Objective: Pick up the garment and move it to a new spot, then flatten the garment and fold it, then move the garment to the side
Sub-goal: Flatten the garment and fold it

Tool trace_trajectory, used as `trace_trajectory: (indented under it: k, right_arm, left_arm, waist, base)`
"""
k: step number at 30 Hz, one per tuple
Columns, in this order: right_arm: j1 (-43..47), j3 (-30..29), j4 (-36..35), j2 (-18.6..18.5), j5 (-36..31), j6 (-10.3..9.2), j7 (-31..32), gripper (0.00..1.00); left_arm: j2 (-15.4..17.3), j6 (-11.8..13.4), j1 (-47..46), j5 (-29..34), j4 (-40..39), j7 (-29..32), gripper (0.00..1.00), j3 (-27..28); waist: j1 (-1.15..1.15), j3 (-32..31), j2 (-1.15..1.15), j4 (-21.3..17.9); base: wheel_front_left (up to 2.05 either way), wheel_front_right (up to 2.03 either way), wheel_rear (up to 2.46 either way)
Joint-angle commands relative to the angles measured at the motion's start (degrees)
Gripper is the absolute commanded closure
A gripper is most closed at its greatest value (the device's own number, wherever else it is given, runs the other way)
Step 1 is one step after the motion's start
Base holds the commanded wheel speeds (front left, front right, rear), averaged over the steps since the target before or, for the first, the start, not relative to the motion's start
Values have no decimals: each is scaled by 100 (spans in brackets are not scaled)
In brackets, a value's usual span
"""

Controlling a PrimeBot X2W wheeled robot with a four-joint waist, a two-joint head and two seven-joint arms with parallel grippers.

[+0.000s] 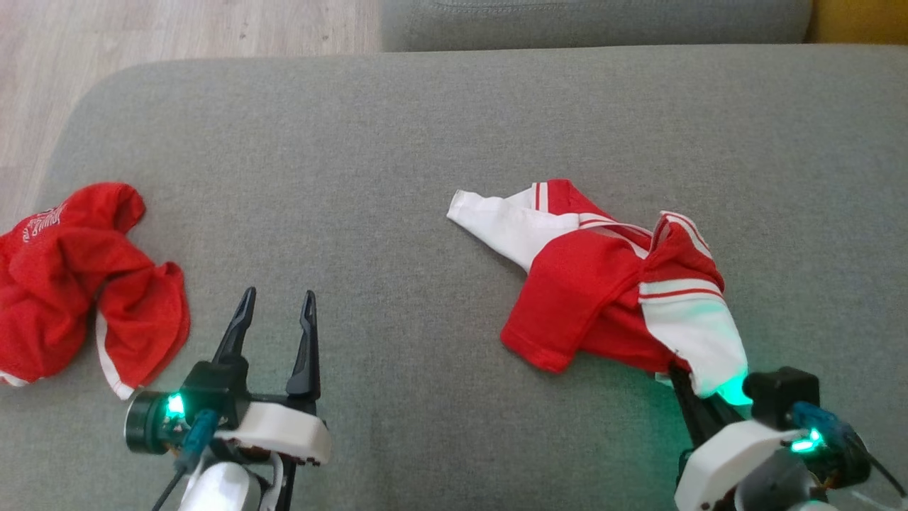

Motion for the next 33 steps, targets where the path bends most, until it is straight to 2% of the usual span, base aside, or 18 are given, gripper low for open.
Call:
trace_trajectory:
  k: [1, 7, 11, 18, 19, 23, 27, 30, 33]
  right_arm:
    - [2, 94, -288, -37, 29, -4, 22, 100]
    - [47, 194, -975, -32, 96, -4, 96, 100]
    - [-272, 815, -1583, -72, 195, -4, 259, 100]
    - [-1632, 1997, -1792, -187, 491, -4, 182, 100]
    - [-1632, 1997, -1792, -187, 491, -4, 182, 100]
    - [-2691, 2358, -1623, -138, 624, -4, -111, 100]
    - [-3362, 1919, -1532, -74, 652, -4, -470, 100]
    - [-3324, 1128, -1349, -55, 558, -4, -510, 100]
    - [-2804, 180, -1155, -48, 371, -4, -419, 100]
  left_arm:
    - [54, 28, -266, -50, -160, -51, 0, 160]
    - [54, 51, -232, -85, -141, -63, 0, 147]
    - [38, 58, -203, -133, -108, -72, 0, 132]
    - [18, 64, -207, -188, -49, -109, 0, 115]
    - [18, 64, -207, -188, -49, -109, 0, 115]
    - [-2, 67, -194, -216, -9, -132, 0, 92]
    - [2, 88, -179, -242, -9, -151, 0, 99]
    - [-3, 95, -172, -265, -23, -152, 0, 92]
    - [-9, 93, -198, -288, -21, -166, 0, 91]
  waist:
    - [0, -12, 0, -2]
    - [0, -76, 0, -26]
    - [0, -177, 0, -38]
    - [0, -276, 0, -8]
    - [0, -276, 0, -8]
    - [0, -317, 0, 8]
    - [0, -293, 0, -20]
    - [0, -233, 0, -49]
    - [0, -131, 0, -76]
  base:
    - [0, 0, 0]
    - [0, 0, 0]
    - [0, 0, 0]
    - [0, 0, 0]
    - [0, 0, 0]
    - [0, 0, 0]
    - [0, 0, 0]
    - [0, 0, 0]
    - [0, 0, 0]
